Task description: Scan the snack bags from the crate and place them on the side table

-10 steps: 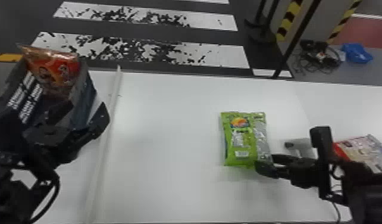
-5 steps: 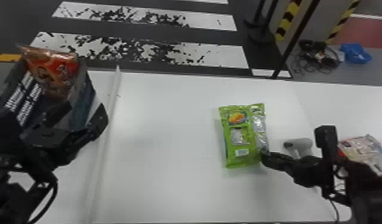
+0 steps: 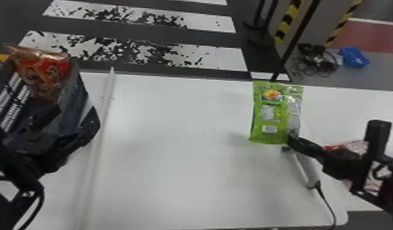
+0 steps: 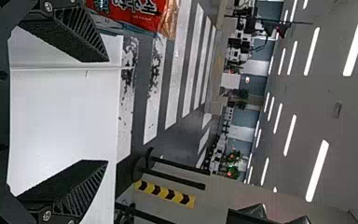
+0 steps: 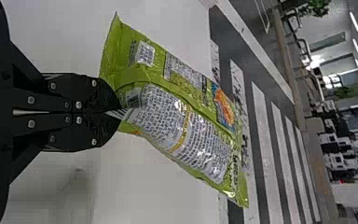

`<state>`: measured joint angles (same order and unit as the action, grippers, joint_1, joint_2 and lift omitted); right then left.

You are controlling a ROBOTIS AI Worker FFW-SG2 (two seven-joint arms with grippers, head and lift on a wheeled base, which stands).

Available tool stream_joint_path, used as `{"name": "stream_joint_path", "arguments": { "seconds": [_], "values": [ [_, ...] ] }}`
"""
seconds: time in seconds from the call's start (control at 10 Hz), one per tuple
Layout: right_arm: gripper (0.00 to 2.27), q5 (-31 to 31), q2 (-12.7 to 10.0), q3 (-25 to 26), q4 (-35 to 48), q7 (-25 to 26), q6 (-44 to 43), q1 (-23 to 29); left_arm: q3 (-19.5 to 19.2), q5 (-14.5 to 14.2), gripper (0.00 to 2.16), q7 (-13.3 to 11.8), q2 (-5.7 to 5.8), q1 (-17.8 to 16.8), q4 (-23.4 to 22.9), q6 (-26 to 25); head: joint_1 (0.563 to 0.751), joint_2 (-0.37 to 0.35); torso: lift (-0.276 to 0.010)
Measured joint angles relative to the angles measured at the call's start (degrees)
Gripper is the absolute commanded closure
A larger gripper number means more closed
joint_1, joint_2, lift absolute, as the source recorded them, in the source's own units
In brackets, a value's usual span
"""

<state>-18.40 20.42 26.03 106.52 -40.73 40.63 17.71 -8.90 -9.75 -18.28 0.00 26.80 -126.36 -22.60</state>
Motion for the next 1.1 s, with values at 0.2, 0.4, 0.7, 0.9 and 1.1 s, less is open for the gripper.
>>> {"name": "stream_joint_path", "arguments": {
  "seconds": [0.2,0.4,0.7,0.9,1.1],
  "values": [
    [2.25,-4.8,-0.1,7.4,-2.3,5.5,0.5,-1.3,0.1,0.0,0.1,0.0,0.0,0.1,-0.2,0.1,0.695,-0.295,-0.094],
    [2.25,-8.2,-0.1,12.2,-6.6,12.7,0.5,-2.4,0.2,0.0,0.1,0.0,0.0,0.2,-0.3,0.0,0.695,-0.35,-0.094],
    [2.23,-9.1,1.6,13.9,-16.6,20.4,-2.8,-4.9,0.2,0.0,0.1,0.0,0.0,0.9,-1.0,0.0,0.695,-0.35,-0.094],
    [1.61,-6.9,2.6,12.4,-23.0,25.0,-8.1,-6.2,0.3,0.0,0.1,0.0,0.0,1.6,-1.9,0.0,0.695,-0.35,-0.094],
    [0.0,-6.5,3.4,11.1,-26.8,29.6,-9.7,-6.8,0.3,0.0,0.1,0.0,0.0,2.2,-2.7,0.0,0.695,-0.35,-0.094]
  ]
}}
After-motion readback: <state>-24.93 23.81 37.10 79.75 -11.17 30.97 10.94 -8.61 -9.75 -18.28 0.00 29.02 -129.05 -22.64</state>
